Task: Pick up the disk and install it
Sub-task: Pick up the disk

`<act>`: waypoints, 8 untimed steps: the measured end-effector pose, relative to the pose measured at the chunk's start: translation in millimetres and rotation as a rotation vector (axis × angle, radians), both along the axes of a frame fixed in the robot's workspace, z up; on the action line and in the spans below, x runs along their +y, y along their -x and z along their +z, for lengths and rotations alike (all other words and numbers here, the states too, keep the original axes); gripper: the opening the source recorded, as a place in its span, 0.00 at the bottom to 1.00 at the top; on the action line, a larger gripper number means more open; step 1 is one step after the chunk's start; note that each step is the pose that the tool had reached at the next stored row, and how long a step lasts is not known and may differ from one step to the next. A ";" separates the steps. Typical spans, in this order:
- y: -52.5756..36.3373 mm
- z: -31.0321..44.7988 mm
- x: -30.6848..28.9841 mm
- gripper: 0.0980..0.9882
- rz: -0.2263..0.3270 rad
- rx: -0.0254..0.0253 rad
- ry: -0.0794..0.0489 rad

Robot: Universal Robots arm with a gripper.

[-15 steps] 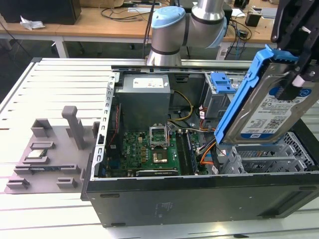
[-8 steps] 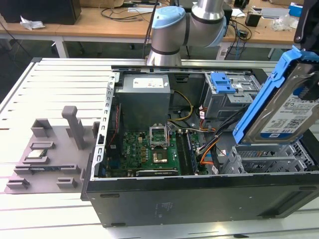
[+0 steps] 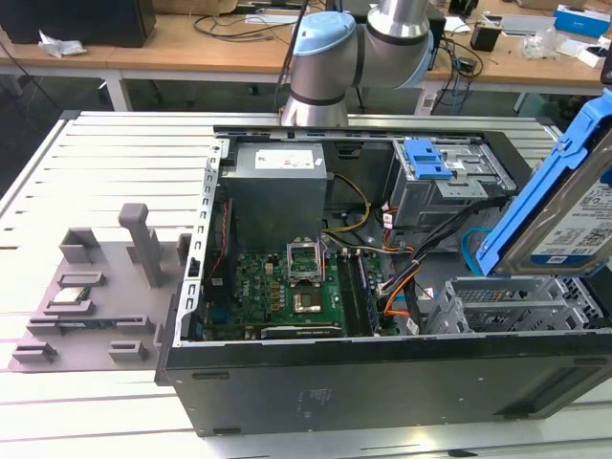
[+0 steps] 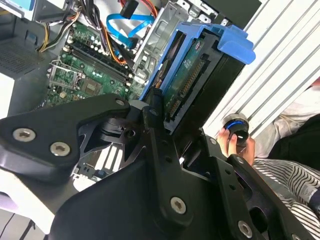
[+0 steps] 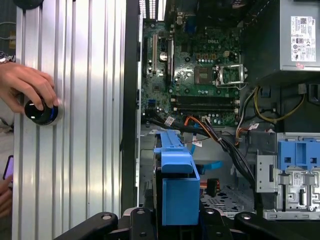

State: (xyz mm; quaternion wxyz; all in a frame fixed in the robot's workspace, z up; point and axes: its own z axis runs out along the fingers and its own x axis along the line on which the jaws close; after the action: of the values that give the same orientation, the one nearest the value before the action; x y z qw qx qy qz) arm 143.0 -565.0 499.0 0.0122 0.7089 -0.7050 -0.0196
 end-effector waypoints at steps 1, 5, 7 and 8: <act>-1.2 0.0 0.0 0.30 0.000 0.0000 0.000; -7.7 -0.1 0.0 0.30 0.000 0.0000 0.000; -10.0 -0.2 0.0 0.30 0.000 0.0000 0.000; -11.2 -0.3 0.0 0.30 0.000 0.0000 0.000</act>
State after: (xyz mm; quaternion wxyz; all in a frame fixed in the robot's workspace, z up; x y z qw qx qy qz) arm 154.1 -565.1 498.7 0.0121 0.7089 -0.7050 -0.0196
